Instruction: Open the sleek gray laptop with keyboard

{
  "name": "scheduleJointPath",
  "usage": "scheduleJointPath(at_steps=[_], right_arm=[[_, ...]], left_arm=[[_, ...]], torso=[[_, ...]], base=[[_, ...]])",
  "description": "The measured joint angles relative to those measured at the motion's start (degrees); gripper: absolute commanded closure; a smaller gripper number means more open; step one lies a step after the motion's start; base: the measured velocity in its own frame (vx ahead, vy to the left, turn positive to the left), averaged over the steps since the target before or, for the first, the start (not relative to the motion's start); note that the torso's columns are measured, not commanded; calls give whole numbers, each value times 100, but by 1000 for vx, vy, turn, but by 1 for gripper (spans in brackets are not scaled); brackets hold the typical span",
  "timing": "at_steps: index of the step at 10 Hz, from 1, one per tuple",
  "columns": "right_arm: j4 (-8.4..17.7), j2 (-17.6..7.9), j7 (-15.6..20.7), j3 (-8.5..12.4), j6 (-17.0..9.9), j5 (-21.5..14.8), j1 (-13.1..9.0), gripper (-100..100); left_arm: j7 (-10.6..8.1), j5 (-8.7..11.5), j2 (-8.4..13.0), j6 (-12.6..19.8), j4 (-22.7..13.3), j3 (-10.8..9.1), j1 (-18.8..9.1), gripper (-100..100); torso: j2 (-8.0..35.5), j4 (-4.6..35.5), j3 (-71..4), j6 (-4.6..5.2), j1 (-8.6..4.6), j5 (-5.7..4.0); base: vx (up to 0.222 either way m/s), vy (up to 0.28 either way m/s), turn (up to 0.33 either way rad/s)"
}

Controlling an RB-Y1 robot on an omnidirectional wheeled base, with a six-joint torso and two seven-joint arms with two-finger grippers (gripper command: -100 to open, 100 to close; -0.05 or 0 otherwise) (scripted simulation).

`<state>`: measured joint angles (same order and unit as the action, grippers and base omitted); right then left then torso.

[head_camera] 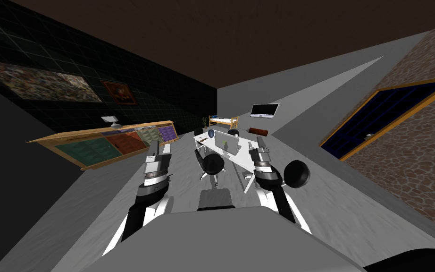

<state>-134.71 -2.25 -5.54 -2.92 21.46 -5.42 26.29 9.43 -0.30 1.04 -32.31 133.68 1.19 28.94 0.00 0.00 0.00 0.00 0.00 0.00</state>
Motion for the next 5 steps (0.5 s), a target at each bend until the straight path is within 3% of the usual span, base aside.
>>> scheduleJointPath(at_steps=[2,5], right_arm=[[0,0,0,0,0,0,0,0],[-1,0,0,0,0,0,0,0]], left_arm=[[0,0,0,0,0,0,0,0],[0,0,0,0,1,0,0,0]], torso=[[597,600,-1200,0,0,0],[1845,1846,-3692,0,0,0]], base=[[0,0,0],[0,0,0]])
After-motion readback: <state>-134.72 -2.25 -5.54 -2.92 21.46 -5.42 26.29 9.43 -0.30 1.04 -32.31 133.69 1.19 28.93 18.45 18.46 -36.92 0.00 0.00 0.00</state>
